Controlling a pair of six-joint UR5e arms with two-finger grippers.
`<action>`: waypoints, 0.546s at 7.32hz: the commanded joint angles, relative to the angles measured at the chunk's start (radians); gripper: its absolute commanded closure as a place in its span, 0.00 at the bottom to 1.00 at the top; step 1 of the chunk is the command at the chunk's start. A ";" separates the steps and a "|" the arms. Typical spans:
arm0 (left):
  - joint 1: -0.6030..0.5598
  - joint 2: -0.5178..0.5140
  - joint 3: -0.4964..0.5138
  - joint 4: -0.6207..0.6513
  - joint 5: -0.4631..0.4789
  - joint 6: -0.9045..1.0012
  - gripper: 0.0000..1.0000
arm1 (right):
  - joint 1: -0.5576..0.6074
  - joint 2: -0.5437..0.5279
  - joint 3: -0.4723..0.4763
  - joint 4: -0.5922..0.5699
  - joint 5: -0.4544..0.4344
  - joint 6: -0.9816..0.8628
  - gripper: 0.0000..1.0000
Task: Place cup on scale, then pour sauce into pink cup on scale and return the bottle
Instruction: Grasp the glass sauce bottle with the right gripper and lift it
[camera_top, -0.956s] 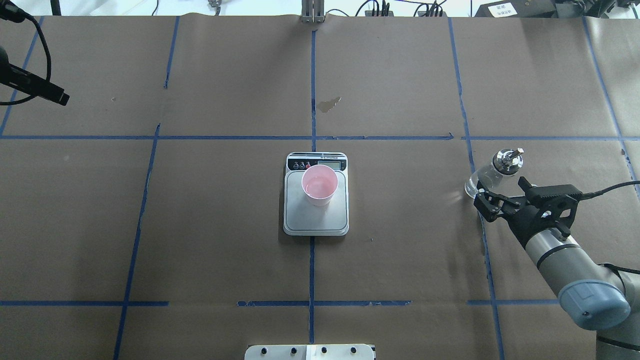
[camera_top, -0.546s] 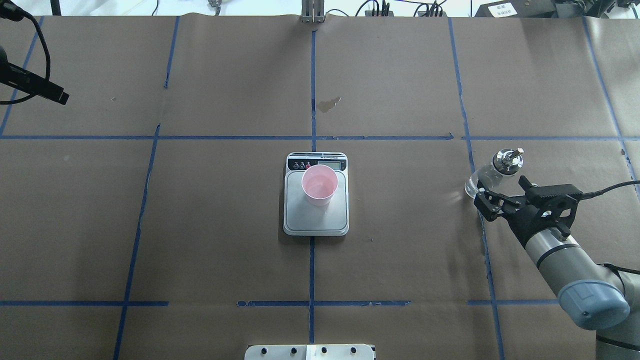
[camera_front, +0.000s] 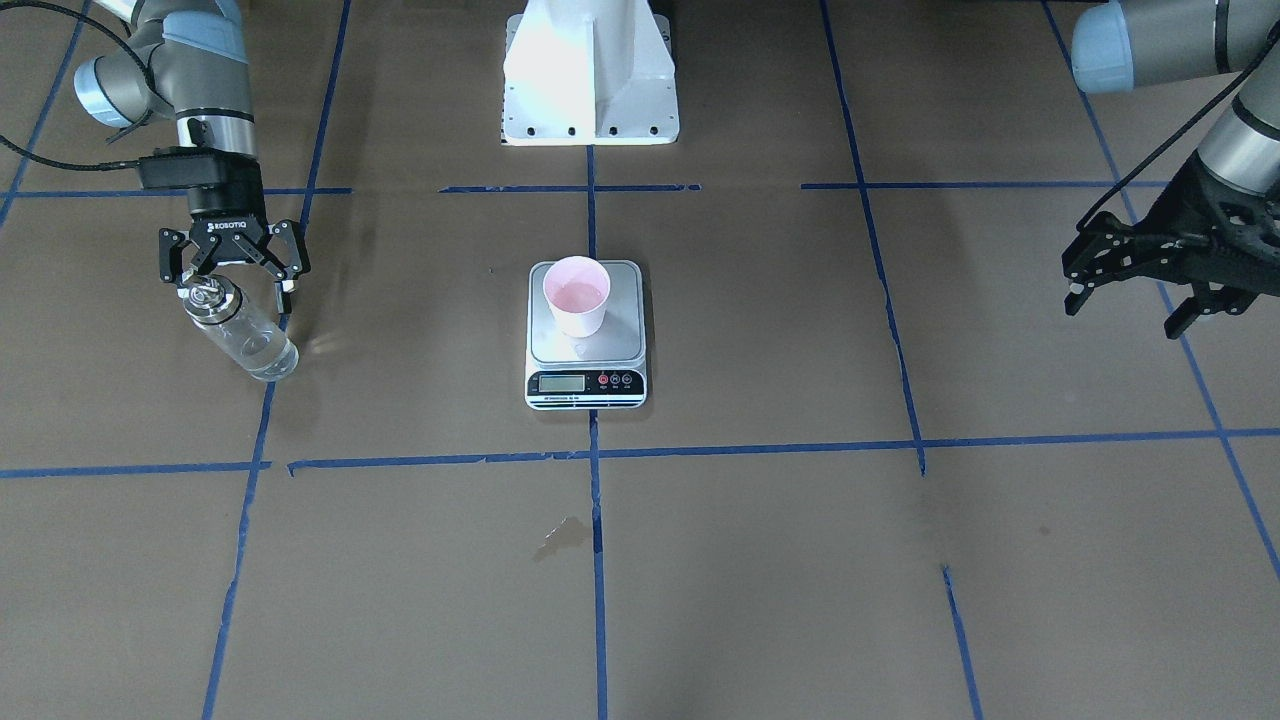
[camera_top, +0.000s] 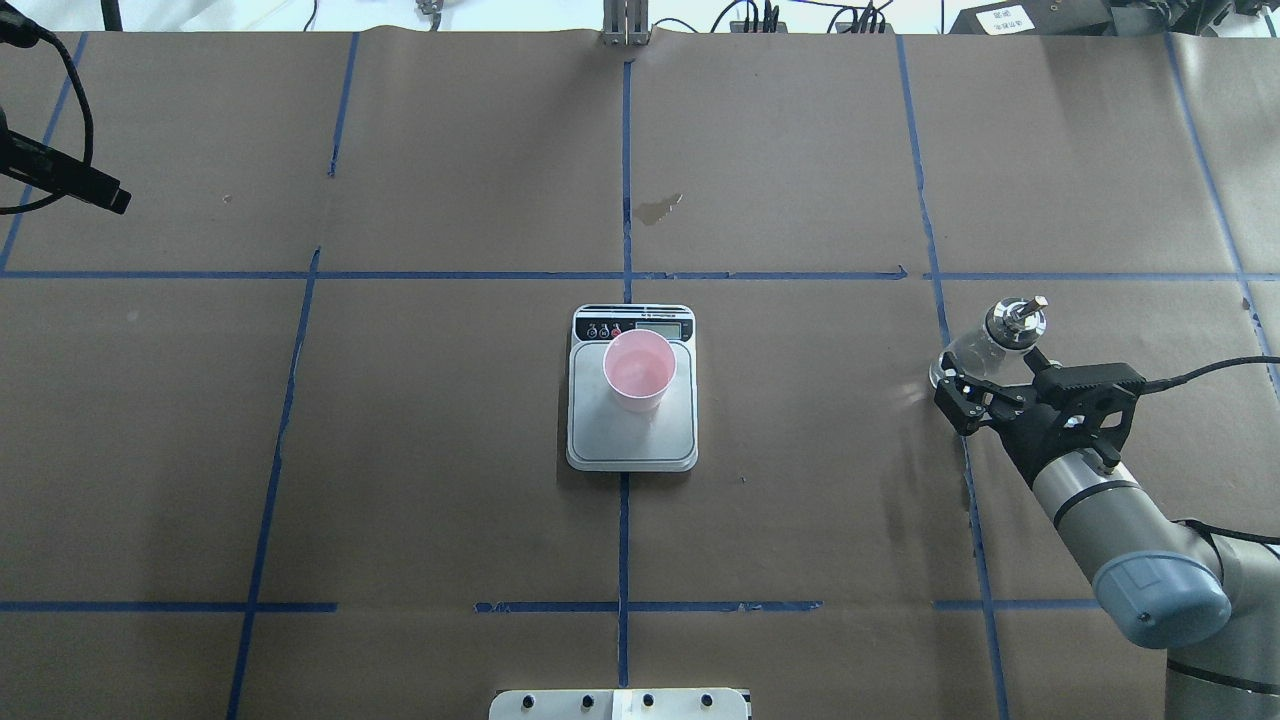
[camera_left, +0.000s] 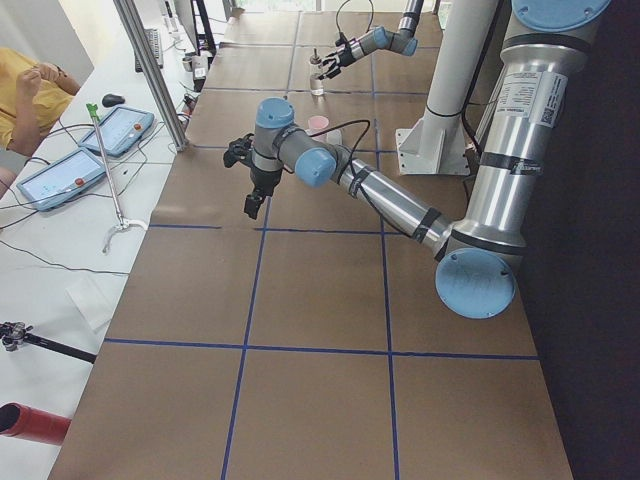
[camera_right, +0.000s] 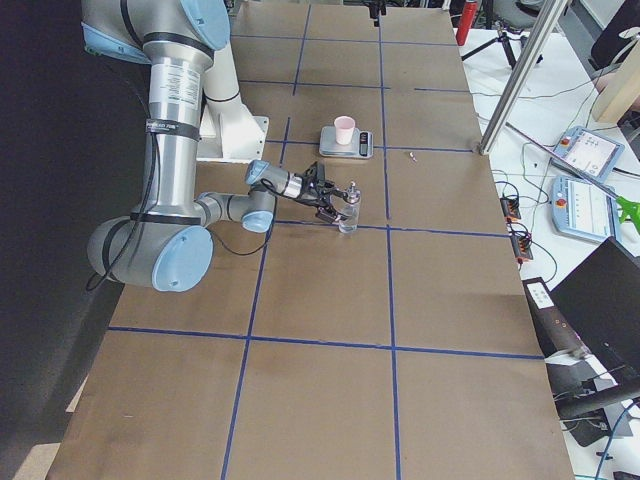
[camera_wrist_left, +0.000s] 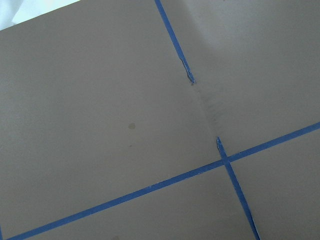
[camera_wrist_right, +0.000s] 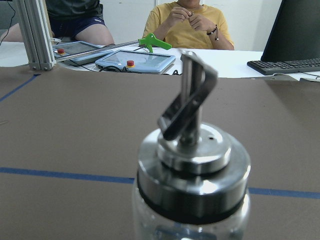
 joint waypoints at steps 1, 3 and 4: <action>-0.002 0.001 -0.001 -0.001 0.000 0.000 0.00 | 0.012 0.006 -0.027 0.002 0.004 -0.012 0.01; -0.009 0.001 -0.008 -0.001 0.000 0.000 0.00 | 0.031 0.024 -0.028 0.002 0.007 -0.030 0.03; -0.014 0.001 -0.008 0.001 0.000 0.000 0.00 | 0.034 0.036 -0.031 0.001 0.007 -0.039 0.05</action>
